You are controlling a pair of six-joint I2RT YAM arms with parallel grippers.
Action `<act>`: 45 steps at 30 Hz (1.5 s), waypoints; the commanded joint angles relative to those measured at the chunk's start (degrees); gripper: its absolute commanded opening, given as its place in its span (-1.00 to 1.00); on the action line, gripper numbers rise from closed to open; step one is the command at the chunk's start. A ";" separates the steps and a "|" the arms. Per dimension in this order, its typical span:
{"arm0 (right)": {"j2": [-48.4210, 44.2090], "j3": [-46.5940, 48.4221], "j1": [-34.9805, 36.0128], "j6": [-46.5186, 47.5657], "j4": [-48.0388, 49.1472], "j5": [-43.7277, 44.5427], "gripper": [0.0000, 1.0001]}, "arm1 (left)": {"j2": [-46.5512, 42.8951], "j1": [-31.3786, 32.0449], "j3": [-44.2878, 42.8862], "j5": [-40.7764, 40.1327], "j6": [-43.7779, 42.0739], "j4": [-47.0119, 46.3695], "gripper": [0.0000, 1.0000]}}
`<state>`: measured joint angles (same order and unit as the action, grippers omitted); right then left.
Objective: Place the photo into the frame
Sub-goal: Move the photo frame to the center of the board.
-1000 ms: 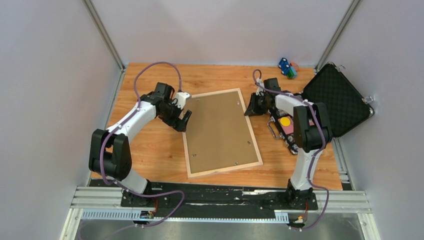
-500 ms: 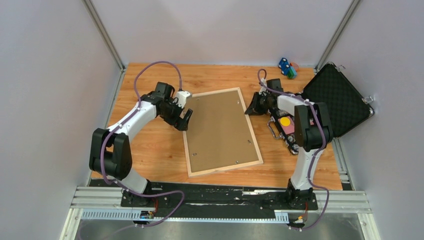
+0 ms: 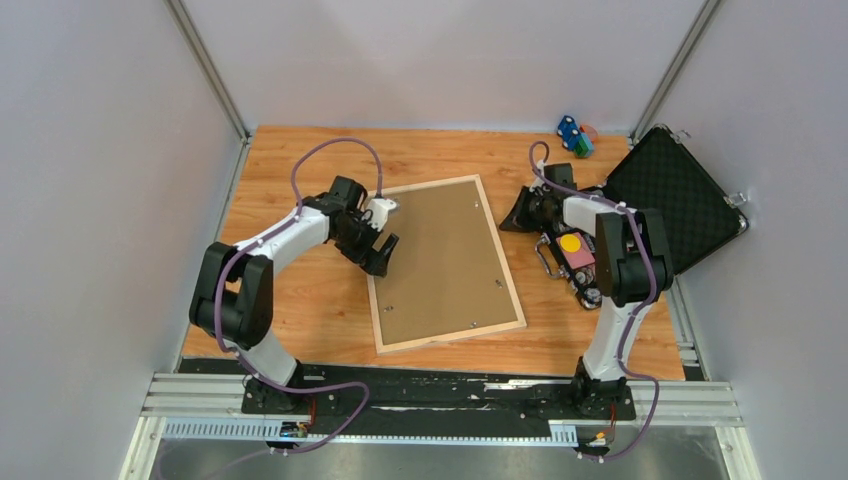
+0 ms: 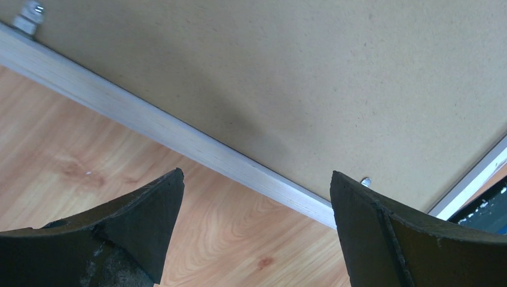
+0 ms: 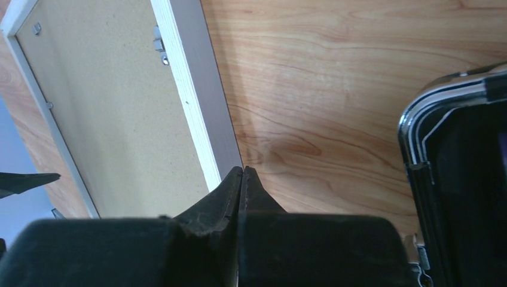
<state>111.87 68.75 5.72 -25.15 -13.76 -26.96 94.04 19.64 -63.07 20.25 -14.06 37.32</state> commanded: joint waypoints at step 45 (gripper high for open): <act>4.80 7.99 7.21 13.02 -0.81 9.15 -0.73 | -7.58 0.62 3.94 -8.08 -1.27 -0.94 1.00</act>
<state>114.72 74.50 12.84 -9.87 -14.68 -19.86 88.51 20.23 -59.53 11.88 -14.72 37.43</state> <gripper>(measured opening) 0.198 0.998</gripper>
